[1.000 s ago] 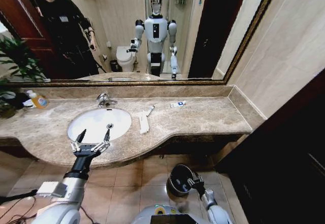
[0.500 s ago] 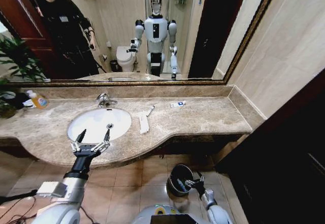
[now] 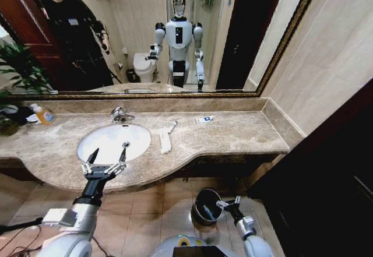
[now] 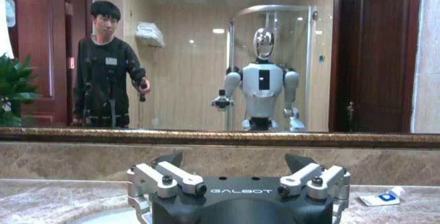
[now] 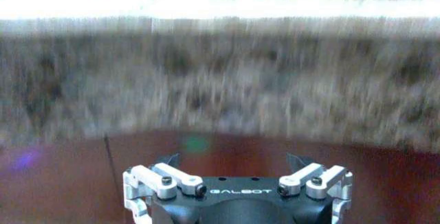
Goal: Pick up the trash from the sink and place it in the trash bin.
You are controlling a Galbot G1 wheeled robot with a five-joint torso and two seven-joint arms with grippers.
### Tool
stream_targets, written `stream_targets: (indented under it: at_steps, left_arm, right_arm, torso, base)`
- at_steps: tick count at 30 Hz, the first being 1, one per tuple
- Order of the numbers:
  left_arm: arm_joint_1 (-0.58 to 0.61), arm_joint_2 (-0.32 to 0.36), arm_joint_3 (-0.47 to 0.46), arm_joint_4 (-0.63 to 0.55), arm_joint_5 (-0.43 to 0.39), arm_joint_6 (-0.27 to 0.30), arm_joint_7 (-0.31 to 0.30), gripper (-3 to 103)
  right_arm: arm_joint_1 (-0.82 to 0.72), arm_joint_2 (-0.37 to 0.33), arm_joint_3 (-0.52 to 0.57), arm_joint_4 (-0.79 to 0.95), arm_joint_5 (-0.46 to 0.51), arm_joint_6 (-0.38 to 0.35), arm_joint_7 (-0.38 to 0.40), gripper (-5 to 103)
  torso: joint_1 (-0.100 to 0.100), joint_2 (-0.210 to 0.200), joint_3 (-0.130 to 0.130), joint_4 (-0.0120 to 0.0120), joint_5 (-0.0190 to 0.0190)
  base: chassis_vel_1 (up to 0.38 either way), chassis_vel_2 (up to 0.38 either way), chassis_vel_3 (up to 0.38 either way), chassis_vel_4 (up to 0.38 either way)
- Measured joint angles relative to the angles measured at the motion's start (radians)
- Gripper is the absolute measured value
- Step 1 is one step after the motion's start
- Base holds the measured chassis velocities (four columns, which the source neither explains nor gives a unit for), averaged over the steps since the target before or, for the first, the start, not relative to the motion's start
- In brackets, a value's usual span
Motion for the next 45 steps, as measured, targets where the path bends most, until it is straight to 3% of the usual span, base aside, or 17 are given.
stream_targets:
  at_steps: [2, 5, 9, 15, 18, 23, 28, 36, 45]
  left_arm:
    - [0.0, 0.0, 0.0, 0.0, 0.0, 0.0, 0.0, 100]
    - [0.0, 0.0, 0.0, 0.0, 0.0, 0.0, 0.0, 100]
    - [0.0, 0.0, 0.0, 0.0, 0.0, 0.0, 0.0, 100]
    - [0.0, 0.0, 0.0, 0.0, 0.0, 0.0, 0.0, 100]
    - [0.0, 0.0, 0.0, 0.0, 0.0, 0.0, 0.0, 100]
    - [0.0, 0.0, 0.0, 0.0, 0.0, 0.0, 0.0, 100]
    - [0.0, 0.0, 0.0, 0.0, 0.0, 0.0, 0.0, 100]
    - [0.0, 0.0, 0.0, 0.0, 0.0, 0.0, 0.0, 100]
    - [0.0, 0.0, 0.0, 0.0, 0.0, 0.0, 0.0, 100]
  right_arm:
    - [-0.027, 0.017, 0.053, 0.14, 0.033, -0.055, -0.053, 100]
    - [-0.034, 0.011, 0.07, 0.212, 0.048, -0.079, -0.072, 100]
    - [-0.032, -0.013, 0.075, 0.394, 0.089, -0.163, -0.093, 100]
    - [0.053, -0.059, 0.057, 0.444, 0.129, -0.245, -0.099, 100]
    - [0.18, -0.135, 0.019, 0.398, 0.152, -0.327, -0.051, 100]
    - [0.292, -0.187, -0.019, 0.326, 0.184, -0.383, 0.006, 100]
    - [0.502, -0.247, -0.091, 0.167, 0.282, -0.459, 0.091, 100]
    - [0.705, -0.254, -0.225, 0.025, 0.406, -0.53, 0.184, 100]
    - [0.949, -0.197, -0.363, -0.21, 0.383, -0.515, 0.213, 100]
  torso:
    - [0.0, 0.0, 0.0, -0.0003, 0.0]
    - [0.0, 0.0, 0.0, 0.0, -0.0007]
    - [0.0, 0.0, 0.0, -0.0002, -0.0004]
    - [0.0, 0.0, 0.0, 0.0, -0.0002]
    - [0.0, 0.0, 0.0, 0.0, 0.0]
    - [0.0, 0.0, 0.0, 0.0001, 0.0]
    - [0.0, 0.0, 0.0, 0.0001, 0.0]
    - [0.0, 0.0, 0.0, -0.0001, 0.0]
    - [0.0, 0.0, 0.0, 0.0001, -0.0005]
  base:
    - [0.0, 0.0, 0.0, 0.0]
    - [0.0, 0.0, 0.0, 0.0]
    - [0.0, 0.0, 0.0, 0.0]
    - [0.0, 0.0, 0.0, 0.0]
    - [0.0, 0.0, 0.0, 0.0]
    - [0.0, 0.0, 0.0, 0.0]
    - [0.0, 0.0, 0.0, 0.0]
    - [0.0, 0.0, 0.0, 0.0]
    - [0.0, 0.0, 0.0, 0.0]
